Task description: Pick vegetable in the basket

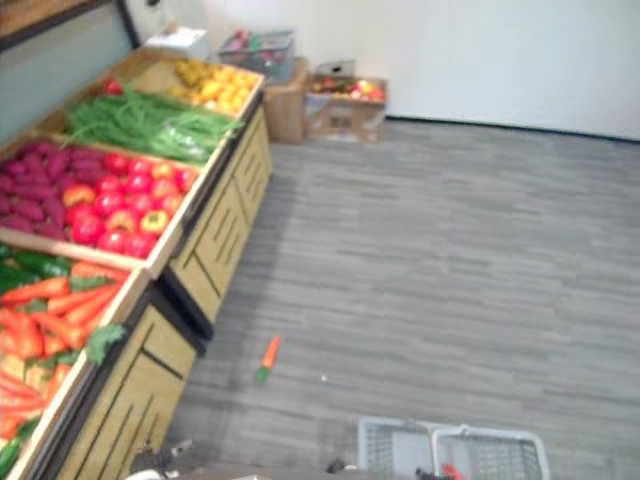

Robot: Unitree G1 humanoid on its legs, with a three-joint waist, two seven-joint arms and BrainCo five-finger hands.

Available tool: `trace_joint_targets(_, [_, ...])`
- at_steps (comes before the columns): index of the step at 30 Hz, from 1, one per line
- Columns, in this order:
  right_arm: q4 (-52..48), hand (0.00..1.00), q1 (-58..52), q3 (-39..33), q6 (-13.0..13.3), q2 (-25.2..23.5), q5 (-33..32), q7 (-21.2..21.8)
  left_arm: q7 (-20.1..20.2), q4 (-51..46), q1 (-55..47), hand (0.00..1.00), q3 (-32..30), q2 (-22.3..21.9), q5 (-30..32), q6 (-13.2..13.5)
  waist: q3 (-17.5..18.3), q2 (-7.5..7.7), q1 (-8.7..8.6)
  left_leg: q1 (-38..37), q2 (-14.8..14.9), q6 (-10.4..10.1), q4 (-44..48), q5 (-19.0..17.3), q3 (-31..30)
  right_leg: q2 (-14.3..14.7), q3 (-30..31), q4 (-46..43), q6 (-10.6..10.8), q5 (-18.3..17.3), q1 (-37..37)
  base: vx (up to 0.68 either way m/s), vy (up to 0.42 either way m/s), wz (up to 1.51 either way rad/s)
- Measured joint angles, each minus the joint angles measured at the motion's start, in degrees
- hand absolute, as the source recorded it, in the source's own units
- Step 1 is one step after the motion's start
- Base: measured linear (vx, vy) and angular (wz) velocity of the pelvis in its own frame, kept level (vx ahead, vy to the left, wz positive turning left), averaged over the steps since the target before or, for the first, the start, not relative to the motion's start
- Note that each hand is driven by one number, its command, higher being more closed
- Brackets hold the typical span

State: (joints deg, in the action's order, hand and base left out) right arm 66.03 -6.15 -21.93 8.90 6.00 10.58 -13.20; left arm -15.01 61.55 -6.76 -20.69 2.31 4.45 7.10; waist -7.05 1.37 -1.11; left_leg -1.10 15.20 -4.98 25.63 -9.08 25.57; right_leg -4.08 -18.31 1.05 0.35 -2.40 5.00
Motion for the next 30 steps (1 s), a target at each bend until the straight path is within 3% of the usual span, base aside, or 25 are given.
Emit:
trace_joint_targets(2, [-0.2,1.00,0.2,0.1,1.0,0.5,0.0,0.1,-0.1,0.0,-0.7,0.00,0.7,-0.1,0.1,0.5,-0.2,-0.49,0.13,1.1,-5.9,-0.5,-7.3,-1.4,-12.1,-0.1,4.0,0.8,0.3,-0.3,-0.8,-0.08,0.081,-1.06])
trace_joint_targets(6, [-1.1,1.00,-1.6,0.2,1.3,1.1,-0.7,0.1,0.2,0.1,-0.6,0.00,1.9,-0.6,0.8,1.2,-1.4,-2.91,0.34,3.0,-6.9,-0.9,-16.1,0.2,-19.9,1.9,6.3,2.0,2.2,0.9,-1.0,-0.01,0.162,-0.59])
trace_joint_targets(7, [-1.1,1.00,-1.9,0.1,1.3,1.1,-1.5,0.0,0.2,0.2,-0.6,0.00,2.2,-0.7,0.9,1.2,-1.1,-3.30,0.81,3.1,-7.4,-0.7,-15.6,-0.1,-19.4,1.8,7.5,3.0,3.0,1.5,-0.8,0.12,0.194,-0.50])
trace_joint_targets(8, [-1.0,1.00,-2.3,0.0,1.2,0.2,-2.1,0.2,0.2,0.4,-0.8,0.00,2.3,-0.2,0.9,1.2,-1.0,-2.58,0.94,3.4,-8.4,0.0,-15.7,-0.8,-18.2,0.7,8.3,3.8,4.1,2.3,-0.8,0.14,0.195,-0.40])
trace_joint_targets(10, [-0.5,1.00,-2.6,-0.3,0.7,-0.8,-2.2,0.5,0.2,1.3,-0.3,0.00,2.2,0.2,0.9,1.2,-1.2,-1.41,1.03,2.0,-10.6,0.5,-17.7,-1.1,-17.4,-1.3,9.3,3.6,4.7,2.6,-1.0,0.18,0.219,-0.14])
trace_joint_targets(12, [-0.3,1.00,-2.4,-0.2,0.2,-0.8,-2.2,0.7,0.2,1.4,-0.3,0.00,2.3,0.0,0.9,1.2,-1.1,-1.63,1.18,1.3,-11.2,0.8,-18.3,-1.2,-16.5,-2.0,9.8,2.9,5.2,2.4,-1.7,0.20,0.154,-0.20])
trace_joint_targets(15, [-0.3,1.00,-2.1,-0.3,-0.1,-0.6,-2.1,1.1,0.2,2.0,-0.2,0.00,2.4,0.1,0.9,1.1,-0.8,-2.08,1.23,-0.1,-12.5,2.5,-18.3,-1.9,-14.8,-3.7,11.7,-2.7,6.7,-1.2,-3.9,0.26,0.158,-0.31])
trace_joint_targets(17, [-0.6,1.00,-1.2,-0.4,0.1,-0.3,-2.1,1.2,0.2,2.4,0.4,0.00,3.6,0.4,1.7,1.1,-1.0,-1.58,1.51,-1.8,-13.3,3.0,-18.2,-2.3,-13.2,-4.8,12.9,-14.0,7.1,-4.9,-8.5,0.20,0.102,-0.37])
trace_joint_targets(18, [-1.0,1.00,-0.4,-0.8,0.1,-0.3,-2.1,1.2,0.3,2.3,0.4,0.00,4.9,0.9,3.0,1.1,-1.3,-1.20,1.53,-3.2,-13.3,3.1,-17.7,-2.4,-12.8,-5.5,13.0,-24.9,6.8,-5.4,-13.1,0.20,0.100,-0.39])
trace_joint_targets(19, [-1.2,1.00,0.0,-0.7,0.1,-0.4,-2.1,1.2,0.3,2.2,0.4,0.00,5.5,1.9,3.3,1.1,-1.4,-0.89,1.48,-4.0,-13.5,3.4,-17.2,-2.5,-12.5,-6.1,13.0,-30.1,6.6,-5.3,-14.9,0.23,0.102,-0.25])
trace_joint_targets(20, [-1.4,1.00,0.3,-0.7,0.2,-0.9,-2.1,1.2,0.5,2.3,0.3,0.00,7.4,2.6,3.6,1.1,-2.1,0.21,1.16,-6.0,-13.7,4.4,-15.9,-3.7,-12.2,-7.3,13.1,-38.9,6.8,-3.7,-17.3,0.20,0.071,-0.06])
trace_joint_targets(23, [-2.4,1.00,-0.1,-0.6,0.2,-1.5,-2.1,1.2,0.8,2.2,0.3,0.00,8.1,3.9,5.3,1.1,-2.5,0.73,1.01,-9.6,-13.0,5.5,-15.2,-5.8,-12.8,-8.8,12.0,-50.9,7.1,4.8,-20.9,0.21,0.050,0.07])
trace_joint_targets(24, [-2.8,1.00,0.0,-0.7,0.2,-1.5,-2.1,1.2,0.8,1.9,0.4,0.00,8.0,3.7,5.4,1.0,-2.8,0.25,0.40,-10.7,-12.3,5.5,-15.2,-5.8,-14.7,-9.2,11.7,-55.9,7.8,11.1,-24.0,0.23,-0.006,0.34])
trace_joint_targets(26, [-3.6,1.00,-0.3,-0.9,0.2,-2.2,-2.1,1.2,0.9,1.7,1.0,0.00,7.2,3.4,5.4,1.0,-3.3,0.63,-0.28,-11.6,-11.4,5.6,-14.7,-5.9,-17.3,-8.6,12.1,-62.4,6.9,2.7,-28.2,0.25,-0.062,0.42])
trace_joint_targets(28, [-5.1,1.00,-1.0,-2.6,0.2,-3.2,-2.2,1.2,1.1,1.7,1.7,0.00,4.8,2.5,5.5,1.0,-3.8,0.55,-0.33,-12.6,-10.8,5.6,-14.0,-5.9,-18.5,-6.6,12.8,-61.3,6.5,-1.4,-30.1,0.27,-0.137,0.43])
trace_joint_targets(30, [-5.7,1.00,-2.1,-2.9,0.0,-3.7,-2.8,1.3,1.1,1.2,1.9,0.00,2.7,1.5,5.5,1.0,-4.1,0.28,-0.24,-13.8,-10.4,5.4,-13.9,-5.9,-18.7,-5.6,12.6,-51.2,5.5,-2.7,-29.5,0.33,-0.181,0.49])
